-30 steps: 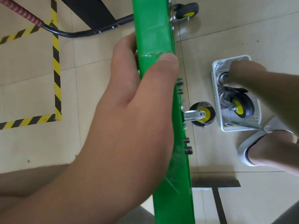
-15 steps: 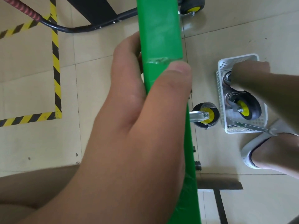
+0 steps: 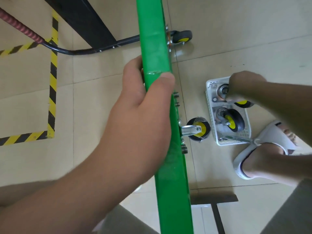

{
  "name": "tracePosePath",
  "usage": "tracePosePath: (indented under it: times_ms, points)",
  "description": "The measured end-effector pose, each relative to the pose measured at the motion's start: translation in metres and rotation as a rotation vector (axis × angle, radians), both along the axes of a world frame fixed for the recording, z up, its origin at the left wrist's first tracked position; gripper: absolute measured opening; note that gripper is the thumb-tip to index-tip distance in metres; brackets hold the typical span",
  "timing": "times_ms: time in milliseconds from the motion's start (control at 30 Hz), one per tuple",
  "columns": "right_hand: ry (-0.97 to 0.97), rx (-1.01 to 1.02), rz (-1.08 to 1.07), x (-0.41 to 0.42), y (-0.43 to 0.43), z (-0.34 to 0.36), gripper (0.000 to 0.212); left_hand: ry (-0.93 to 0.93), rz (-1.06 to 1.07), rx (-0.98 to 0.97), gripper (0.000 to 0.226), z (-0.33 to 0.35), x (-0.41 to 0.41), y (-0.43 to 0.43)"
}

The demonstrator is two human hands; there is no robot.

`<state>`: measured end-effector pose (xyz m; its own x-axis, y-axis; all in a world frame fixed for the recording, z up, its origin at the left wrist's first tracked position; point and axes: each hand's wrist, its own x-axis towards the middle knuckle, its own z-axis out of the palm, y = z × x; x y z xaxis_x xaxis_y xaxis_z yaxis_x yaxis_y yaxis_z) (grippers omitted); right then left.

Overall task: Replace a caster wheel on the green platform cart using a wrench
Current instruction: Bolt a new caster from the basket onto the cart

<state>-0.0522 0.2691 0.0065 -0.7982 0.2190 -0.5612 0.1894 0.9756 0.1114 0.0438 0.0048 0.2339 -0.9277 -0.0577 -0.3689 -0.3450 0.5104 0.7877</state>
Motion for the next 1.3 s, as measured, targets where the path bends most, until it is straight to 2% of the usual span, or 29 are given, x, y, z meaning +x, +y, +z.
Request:
tracePosePath:
  times_ms: [67, 267, 467, 600, 767, 967, 1067, 1300]
  points:
    - [-0.001, -0.030, 0.013, 0.003, 0.001, 0.018, 0.034, -0.051, -0.010, 0.116, 0.017, 0.005, 0.010, -0.002]
    - [0.024, -0.102, 0.035, 0.011, -0.004, 0.075, 0.040, -0.051, -0.009, 0.114, 0.017, 0.005, 0.007, 0.000]
    - [0.126, -0.171, 0.157, 0.039, -0.013, 0.143, 0.022, -0.021, 0.005, 0.158, 0.022, 0.007, 0.010, 0.003]
    - [0.248, -0.233, 0.256, 0.060, -0.014, 0.176, 0.033, -0.037, 0.025, 0.190, 0.026, 0.009, 0.012, 0.004]
    - [0.325, -0.287, 0.358, 0.092, -0.023, 0.210, 0.045, -0.043, 0.021, 0.202, 0.019, 0.012, 0.013, 0.004]
    - [0.388, -0.392, 0.435, 0.118, -0.034, 0.216, 0.057, -0.038, 0.022, 0.217, 0.019, 0.011, 0.015, 0.005]
    - [0.395, -0.419, 0.512, 0.124, -0.041, 0.209, 0.074, -0.037, 0.030, 0.216, 0.020, 0.010, 0.015, 0.005]
    - [0.468, -0.484, 0.611, 0.122, -0.050, 0.187, 0.062, -0.044, 0.036, 0.216, 0.019, 0.006, 0.012, 0.004]
